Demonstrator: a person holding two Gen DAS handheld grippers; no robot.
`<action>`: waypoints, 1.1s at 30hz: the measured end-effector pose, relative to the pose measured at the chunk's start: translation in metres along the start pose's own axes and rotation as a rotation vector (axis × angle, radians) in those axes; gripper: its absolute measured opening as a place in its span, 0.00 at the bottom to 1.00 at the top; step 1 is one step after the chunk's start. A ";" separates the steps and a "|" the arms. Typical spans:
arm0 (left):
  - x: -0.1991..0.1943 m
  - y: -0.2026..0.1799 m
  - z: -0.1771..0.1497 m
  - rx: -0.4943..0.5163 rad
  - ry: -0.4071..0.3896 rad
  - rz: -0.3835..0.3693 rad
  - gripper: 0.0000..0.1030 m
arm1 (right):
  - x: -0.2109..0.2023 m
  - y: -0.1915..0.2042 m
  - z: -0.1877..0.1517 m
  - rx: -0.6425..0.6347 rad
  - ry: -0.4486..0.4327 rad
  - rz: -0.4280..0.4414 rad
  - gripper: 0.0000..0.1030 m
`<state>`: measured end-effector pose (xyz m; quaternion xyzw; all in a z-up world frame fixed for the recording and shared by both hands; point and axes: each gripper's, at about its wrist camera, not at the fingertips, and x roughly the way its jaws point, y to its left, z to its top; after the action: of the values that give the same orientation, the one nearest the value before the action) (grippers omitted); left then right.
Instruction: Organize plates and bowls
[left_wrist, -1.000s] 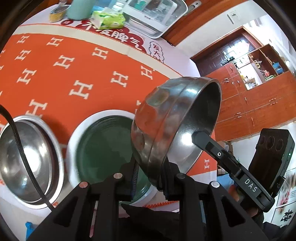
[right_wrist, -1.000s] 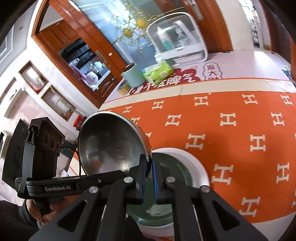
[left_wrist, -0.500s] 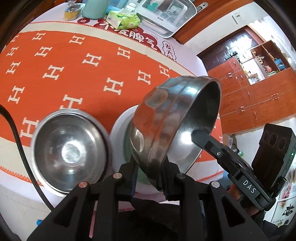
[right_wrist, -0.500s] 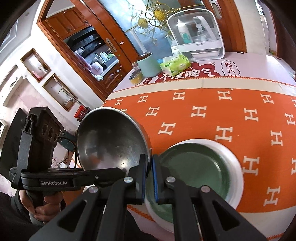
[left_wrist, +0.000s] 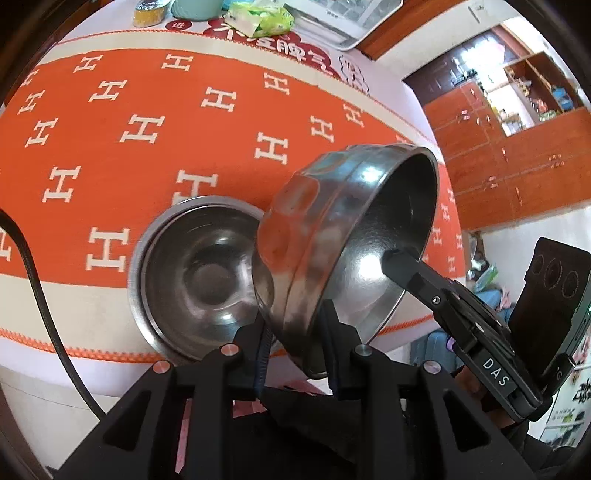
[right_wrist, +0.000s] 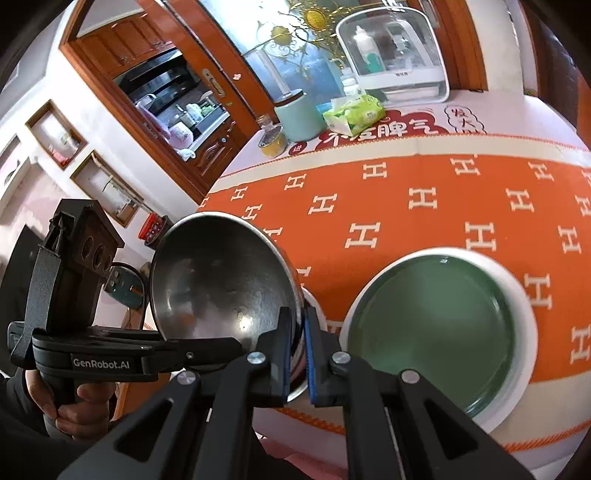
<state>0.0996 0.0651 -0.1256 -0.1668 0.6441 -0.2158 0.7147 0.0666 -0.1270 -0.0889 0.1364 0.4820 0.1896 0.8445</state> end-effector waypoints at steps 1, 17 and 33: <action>0.000 0.002 0.001 0.008 0.012 0.006 0.22 | 0.002 0.002 -0.002 0.009 -0.001 -0.005 0.06; 0.032 0.038 0.015 0.199 0.295 0.103 0.29 | 0.036 0.009 -0.046 0.290 -0.056 -0.080 0.06; 0.023 0.043 0.017 0.303 0.281 0.104 0.31 | 0.042 0.024 -0.059 0.340 -0.055 -0.174 0.11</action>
<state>0.1218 0.0889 -0.1652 0.0079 0.7054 -0.2943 0.6448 0.0309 -0.0842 -0.1404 0.2399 0.4938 0.0281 0.8353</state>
